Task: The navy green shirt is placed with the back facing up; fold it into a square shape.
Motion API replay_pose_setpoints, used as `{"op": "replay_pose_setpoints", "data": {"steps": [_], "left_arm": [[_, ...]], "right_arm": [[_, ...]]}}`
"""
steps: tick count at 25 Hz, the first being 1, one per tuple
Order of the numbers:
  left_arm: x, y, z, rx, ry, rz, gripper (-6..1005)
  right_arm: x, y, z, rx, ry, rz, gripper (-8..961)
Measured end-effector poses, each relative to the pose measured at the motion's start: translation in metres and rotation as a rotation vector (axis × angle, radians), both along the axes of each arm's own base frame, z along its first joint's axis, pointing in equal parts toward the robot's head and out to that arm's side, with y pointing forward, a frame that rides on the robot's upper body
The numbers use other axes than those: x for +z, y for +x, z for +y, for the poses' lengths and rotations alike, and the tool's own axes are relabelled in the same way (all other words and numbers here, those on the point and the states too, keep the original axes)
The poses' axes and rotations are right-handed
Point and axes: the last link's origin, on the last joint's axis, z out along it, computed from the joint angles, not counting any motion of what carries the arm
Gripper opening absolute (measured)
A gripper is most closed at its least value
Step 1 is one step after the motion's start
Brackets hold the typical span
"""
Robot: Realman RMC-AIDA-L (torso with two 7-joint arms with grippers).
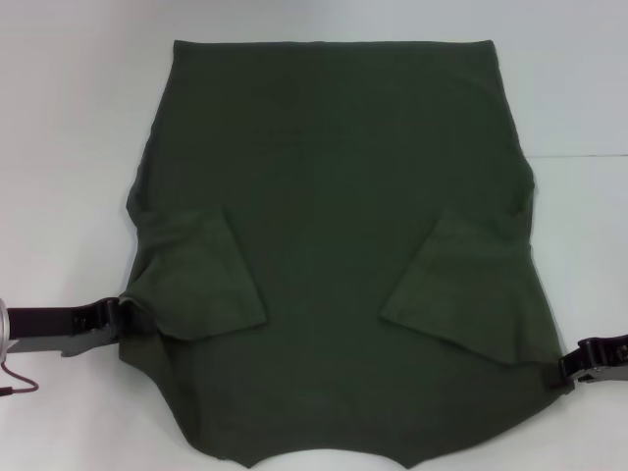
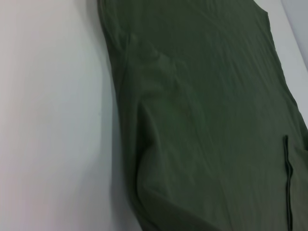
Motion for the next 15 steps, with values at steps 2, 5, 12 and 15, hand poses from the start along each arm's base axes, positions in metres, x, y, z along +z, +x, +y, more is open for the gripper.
{"op": "replay_pose_setpoints", "data": {"steps": [2, 5, 12, 15], "left_arm": [[0.000, 0.000, 0.000, -0.006, 0.000, 0.006, 38], [-0.001, 0.000, -0.001, -0.032, -0.004, 0.015, 38], [0.004, 0.001, -0.008, -0.075, -0.035, 0.002, 38], [0.008, 0.005, -0.014, -0.118, -0.074, -0.016, 38]], "right_arm": [[0.001, -0.001, 0.001, 0.009, 0.003, -0.001, 63], [0.004, -0.003, 0.003, 0.042, 0.007, -0.006, 63], [0.012, -0.005, -0.002, 0.168, -0.024, -0.006, 64], [0.016, -0.005, -0.008, 0.227, -0.042, 0.005, 64]]}}
